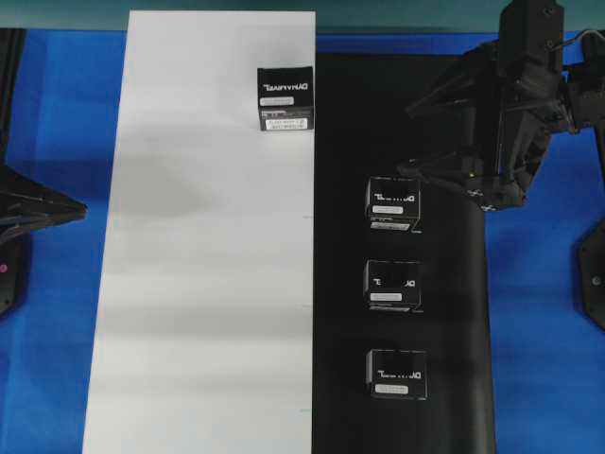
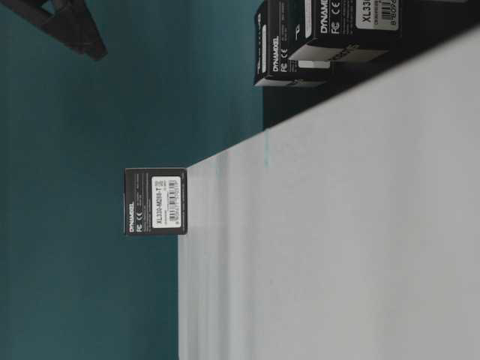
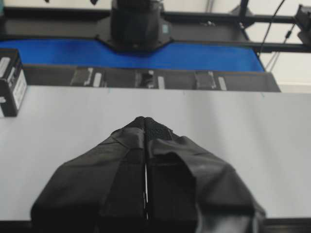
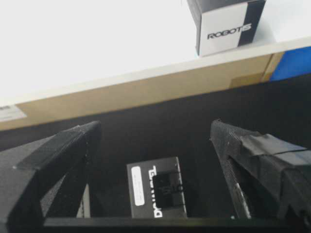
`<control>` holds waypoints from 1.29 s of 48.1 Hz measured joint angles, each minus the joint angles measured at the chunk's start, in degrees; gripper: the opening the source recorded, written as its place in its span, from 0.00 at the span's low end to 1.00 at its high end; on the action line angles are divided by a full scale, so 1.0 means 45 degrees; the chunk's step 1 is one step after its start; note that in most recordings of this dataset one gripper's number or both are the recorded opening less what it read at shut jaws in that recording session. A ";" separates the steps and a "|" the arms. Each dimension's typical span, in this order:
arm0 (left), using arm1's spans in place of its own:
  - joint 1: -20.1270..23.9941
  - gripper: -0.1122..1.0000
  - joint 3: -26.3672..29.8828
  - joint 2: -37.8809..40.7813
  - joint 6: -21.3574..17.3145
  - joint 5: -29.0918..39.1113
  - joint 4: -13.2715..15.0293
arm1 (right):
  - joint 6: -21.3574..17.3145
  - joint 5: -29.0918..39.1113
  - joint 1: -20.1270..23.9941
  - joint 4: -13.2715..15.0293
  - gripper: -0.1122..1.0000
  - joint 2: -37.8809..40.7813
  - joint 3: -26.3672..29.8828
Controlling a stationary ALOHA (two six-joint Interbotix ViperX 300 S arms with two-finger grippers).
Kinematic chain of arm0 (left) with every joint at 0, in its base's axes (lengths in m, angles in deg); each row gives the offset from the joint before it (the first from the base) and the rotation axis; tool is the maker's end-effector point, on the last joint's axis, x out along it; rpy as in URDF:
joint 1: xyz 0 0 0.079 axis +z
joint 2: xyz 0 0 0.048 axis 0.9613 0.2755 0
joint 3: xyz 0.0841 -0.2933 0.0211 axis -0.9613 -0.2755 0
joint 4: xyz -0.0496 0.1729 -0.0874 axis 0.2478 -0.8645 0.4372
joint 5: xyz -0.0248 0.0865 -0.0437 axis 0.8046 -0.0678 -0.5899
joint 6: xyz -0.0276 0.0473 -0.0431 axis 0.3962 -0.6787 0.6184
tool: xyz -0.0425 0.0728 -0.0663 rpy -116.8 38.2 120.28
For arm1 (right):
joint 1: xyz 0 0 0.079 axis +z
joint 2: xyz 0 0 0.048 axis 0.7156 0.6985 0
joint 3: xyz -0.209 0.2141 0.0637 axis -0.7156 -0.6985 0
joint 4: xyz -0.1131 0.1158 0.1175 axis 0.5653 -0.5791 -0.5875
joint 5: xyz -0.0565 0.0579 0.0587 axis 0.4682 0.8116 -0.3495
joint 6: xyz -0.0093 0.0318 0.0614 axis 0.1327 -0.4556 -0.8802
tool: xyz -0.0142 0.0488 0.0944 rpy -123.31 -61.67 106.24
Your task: Place the box from the black base onto the white base.
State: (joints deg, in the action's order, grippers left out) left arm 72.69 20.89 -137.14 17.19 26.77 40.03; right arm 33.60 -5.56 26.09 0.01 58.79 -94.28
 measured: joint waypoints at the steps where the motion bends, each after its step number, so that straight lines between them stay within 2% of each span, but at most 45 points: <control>1: 0.0000 0.05 0.0000 0.0000 0.0000 0.0000 0.0000 | 0.0000 -0.0020 0.0000 0.0020 0.99 0.0000 -0.0020; 62: 0.0000 0.05 0.0020 0.0000 0.0000 -0.0273 0.0000 | 0.0000 -0.0020 0.0020 0.0000 0.99 -0.0117 -0.0156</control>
State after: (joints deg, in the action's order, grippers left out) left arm 72.69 20.97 -137.14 17.19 25.54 40.03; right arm 33.60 -5.64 26.18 0.01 58.27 -94.98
